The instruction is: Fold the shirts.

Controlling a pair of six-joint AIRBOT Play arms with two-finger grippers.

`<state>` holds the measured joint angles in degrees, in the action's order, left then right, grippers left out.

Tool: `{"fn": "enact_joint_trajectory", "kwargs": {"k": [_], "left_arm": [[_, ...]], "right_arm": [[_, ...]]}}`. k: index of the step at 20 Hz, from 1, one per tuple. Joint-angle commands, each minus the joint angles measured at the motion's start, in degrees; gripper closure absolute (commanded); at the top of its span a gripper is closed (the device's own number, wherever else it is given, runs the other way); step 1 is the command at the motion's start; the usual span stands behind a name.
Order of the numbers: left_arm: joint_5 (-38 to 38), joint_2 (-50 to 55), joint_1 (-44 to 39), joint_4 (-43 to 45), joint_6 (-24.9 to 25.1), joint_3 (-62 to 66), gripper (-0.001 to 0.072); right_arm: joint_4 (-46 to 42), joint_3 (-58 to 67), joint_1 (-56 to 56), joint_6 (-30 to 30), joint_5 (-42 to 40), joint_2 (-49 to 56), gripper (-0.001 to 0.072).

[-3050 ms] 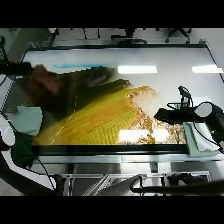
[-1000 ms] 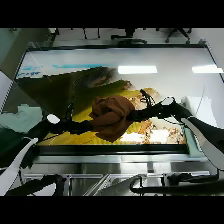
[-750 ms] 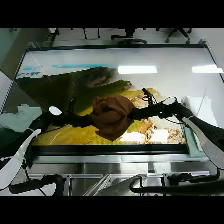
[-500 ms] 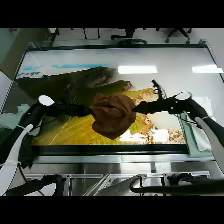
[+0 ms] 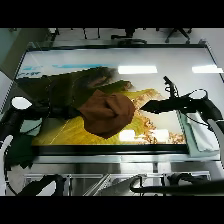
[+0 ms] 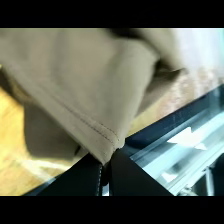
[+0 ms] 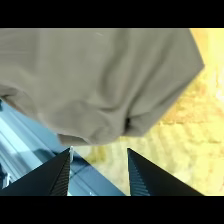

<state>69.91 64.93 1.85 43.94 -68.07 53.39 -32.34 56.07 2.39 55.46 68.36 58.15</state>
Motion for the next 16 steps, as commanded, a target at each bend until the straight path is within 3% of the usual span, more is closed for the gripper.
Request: {"fn": "enact_joint_trajectory", "kwargs": {"k": [1,2,5,7,8,9,10,11,12,16], "left_arm": [[1.11,-0.44,5.14,1.49,0.63,-4.35,0.0696],[1.16,0.22,6.45,1.49,1.36,-4.68,0.0696],[2.38,2.78,8.52,1.40,3.26,-4.68,0.0696],[2.36,4.48,8.68,1.42,4.20,-4.66,0.0696],[2.40,5.42,8.68,1.44,4.57,-4.66,0.0696],[2.47,6.21,8.68,1.44,4.85,-4.66,0.0696],[2.45,6.88,8.68,1.33,4.87,-4.66,0.0696],[2.43,7.21,8.68,1.31,4.87,-4.52,0.0696],[3.02,7.23,8.68,1.33,4.98,-3.61,0.0695],[10.29,0.96,8.68,0.33,3.63,6.88,0.0696]], "right_arm": [[0.81,-0.17,-3.32,0.02,-2.51,6.32,0.0192],[1.73,-0.15,-5.55,0.02,-5.38,8.46,0.0165],[4.07,-0.09,-10.95,-0.33,-13.70,13.46,0.0192],[8.59,-0.02,-12.37,-4.11,-17.84,15.85,0.0195],[12.09,0.00,-12.33,-6.23,-18.95,16.57,0.0299],[14.71,0.20,-12.07,-8.41,-19.06,16.90,0.0447],[16.15,0.63,-11.76,-9.27,-19.02,16.94,0.0495],[16.59,1.62,-11.61,-9.25,-17.70,16.90,0.0644],[16.61,2.93,-11.39,-9.22,-15.69,16.63,0.0683],[16.59,10.75,-9.49,-8.94,-4.96,8.74,0.0684]]}}
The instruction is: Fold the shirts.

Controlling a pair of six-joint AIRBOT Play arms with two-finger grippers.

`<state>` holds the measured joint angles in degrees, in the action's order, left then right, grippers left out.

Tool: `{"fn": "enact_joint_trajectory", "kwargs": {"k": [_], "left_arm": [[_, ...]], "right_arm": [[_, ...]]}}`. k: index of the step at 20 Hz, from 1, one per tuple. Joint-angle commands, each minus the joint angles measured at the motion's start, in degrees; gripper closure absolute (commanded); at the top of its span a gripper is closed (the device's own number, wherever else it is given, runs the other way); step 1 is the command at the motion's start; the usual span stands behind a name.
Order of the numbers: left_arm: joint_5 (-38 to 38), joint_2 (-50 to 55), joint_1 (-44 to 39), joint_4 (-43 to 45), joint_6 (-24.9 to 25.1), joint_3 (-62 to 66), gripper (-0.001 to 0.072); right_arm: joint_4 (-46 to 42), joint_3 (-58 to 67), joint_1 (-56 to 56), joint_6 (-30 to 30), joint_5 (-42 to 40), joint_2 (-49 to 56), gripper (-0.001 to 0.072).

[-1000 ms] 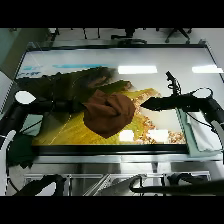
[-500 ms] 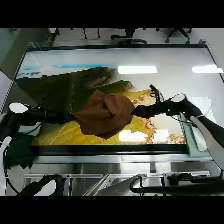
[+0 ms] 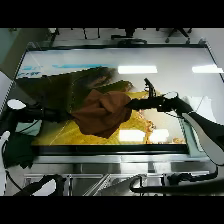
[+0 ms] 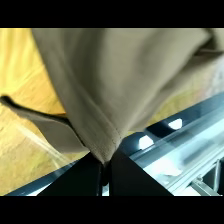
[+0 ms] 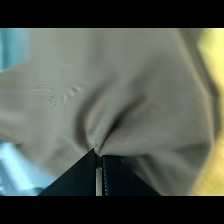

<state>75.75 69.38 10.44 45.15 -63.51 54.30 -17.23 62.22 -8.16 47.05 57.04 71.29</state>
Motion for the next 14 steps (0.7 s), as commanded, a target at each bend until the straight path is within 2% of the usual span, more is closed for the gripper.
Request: {"fn": "enact_joint_trajectory", "kwargs": {"k": [1,3,5,8,11,14], "left_arm": [[5.75,-6.23,0.15,-2.78,-1.60,9.46,0.0696],[7.15,-12.98,0.68,-7.21,-3.02,17.86,0.0696],[7.23,-18.58,0.48,-7.76,-4.59,26.95,0.0696],[5.90,-25.38,0.09,-7.39,-6.56,38.36,0.0696],[2.84,-29.94,0.09,-2.99,-9.11,45.13,0.0696],[5.62,-30.27,0.09,1.57,-12.98,45.00,0.0696]], "right_arm": [[1.46,7.45,1.68,-0.31,8.00,-8.22,0.0684],[1.38,13.60,2.64,-0.35,9.27,-16.61,0.0684],[-0.61,19.98,3.08,-0.37,8.66,-25.16,0.0684],[-8.31,27.15,3.08,-0.31,5.66,-34.91,0.0684],[-15.91,30.29,3.08,-0.28,2.25,-41.81,0.0684],[-23.17,30.08,3.08,2.99,1.60,-42.58,0.0684]]}}
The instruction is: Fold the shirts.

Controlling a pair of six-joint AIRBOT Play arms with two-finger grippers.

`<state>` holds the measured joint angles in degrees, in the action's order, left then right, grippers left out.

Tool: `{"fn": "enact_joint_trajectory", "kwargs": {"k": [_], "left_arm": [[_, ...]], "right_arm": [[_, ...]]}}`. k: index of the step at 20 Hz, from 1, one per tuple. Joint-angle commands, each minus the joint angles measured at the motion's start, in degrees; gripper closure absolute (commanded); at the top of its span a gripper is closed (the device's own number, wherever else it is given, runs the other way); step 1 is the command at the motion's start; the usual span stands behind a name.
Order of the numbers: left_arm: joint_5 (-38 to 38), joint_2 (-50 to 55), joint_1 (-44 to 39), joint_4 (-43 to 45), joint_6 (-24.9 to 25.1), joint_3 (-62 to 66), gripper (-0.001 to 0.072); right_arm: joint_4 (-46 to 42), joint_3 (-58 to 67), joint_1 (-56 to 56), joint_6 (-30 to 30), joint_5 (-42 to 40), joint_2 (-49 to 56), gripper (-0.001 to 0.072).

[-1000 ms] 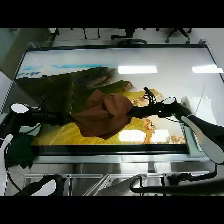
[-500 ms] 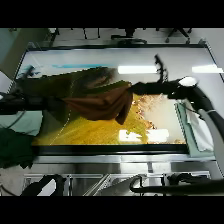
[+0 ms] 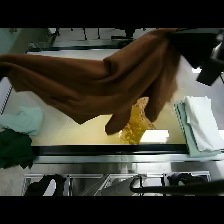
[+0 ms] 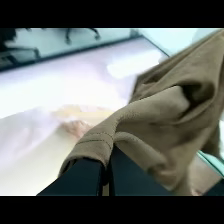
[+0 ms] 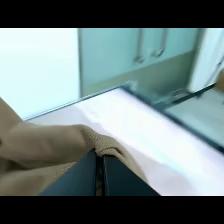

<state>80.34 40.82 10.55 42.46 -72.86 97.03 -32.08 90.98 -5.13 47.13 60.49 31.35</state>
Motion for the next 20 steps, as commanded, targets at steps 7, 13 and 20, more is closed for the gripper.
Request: {"fn": "enact_joint_trajectory", "kwargs": {"k": [7,13,20], "left_arm": [[4.57,11.32,-0.48,3.91,-2.47,-25.51,0.0695],[-6.67,30.01,-4.92,4.04,7.19,-42.84,0.0695],[-5.01,45.05,-2.12,3.98,8.96,-33.90,0.0694]], "right_arm": [[-10.16,-4.79,-0.04,7.56,9.97,20.96,0.0683],[-6.21,-8.85,0.04,8.41,9.38,44.24,0.0631],[-5.22,-9.18,-0.11,15.34,17.68,40.54,0.0247]]}}
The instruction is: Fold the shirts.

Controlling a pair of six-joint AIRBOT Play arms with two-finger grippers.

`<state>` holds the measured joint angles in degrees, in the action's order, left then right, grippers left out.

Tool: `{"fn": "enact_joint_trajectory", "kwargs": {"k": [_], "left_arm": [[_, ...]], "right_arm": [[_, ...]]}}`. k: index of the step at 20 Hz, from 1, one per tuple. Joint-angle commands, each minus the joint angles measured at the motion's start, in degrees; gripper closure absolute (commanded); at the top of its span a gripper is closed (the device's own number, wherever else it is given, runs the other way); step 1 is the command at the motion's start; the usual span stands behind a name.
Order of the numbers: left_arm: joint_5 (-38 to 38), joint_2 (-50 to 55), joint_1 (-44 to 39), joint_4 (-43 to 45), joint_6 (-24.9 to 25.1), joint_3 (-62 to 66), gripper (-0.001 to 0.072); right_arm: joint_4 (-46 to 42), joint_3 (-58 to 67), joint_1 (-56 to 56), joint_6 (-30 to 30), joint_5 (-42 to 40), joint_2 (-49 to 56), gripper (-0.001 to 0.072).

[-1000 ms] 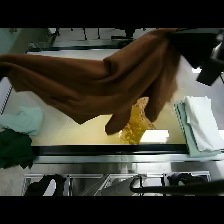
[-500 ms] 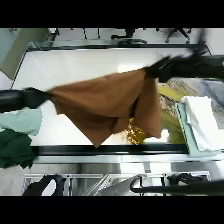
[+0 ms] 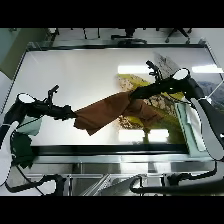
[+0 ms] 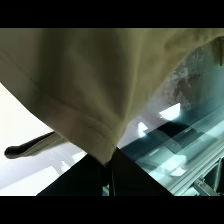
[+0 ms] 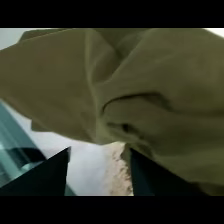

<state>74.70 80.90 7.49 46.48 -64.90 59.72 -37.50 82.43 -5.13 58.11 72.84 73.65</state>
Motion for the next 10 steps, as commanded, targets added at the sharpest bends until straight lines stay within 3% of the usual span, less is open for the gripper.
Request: {"fn": "enact_joint_trajectory", "kwargs": {"k": [1,4,7,10], "left_arm": [[0.92,5.86,1.07,0.00,1.01,5.22,0.0694],[1.44,7.37,1.07,-0.02,1.01,9.03,0.0695],[1.33,7.32,1.07,0.04,1.03,11.13,0.0695],[1.75,7.32,1.07,0.04,1.01,12.94,0.0694]], "right_arm": [[0.13,-2.86,-0.70,6.25,5.64,-3.41,0.0247],[-1.64,-14.40,-4.57,8.55,0.17,-7.69,0.0247],[-2.58,-26.08,-9.68,9.20,-12.55,-8.33,0.0247],[-2.19,-28.65,-12.57,9.18,-25.35,-5.92,0.0247]]}}
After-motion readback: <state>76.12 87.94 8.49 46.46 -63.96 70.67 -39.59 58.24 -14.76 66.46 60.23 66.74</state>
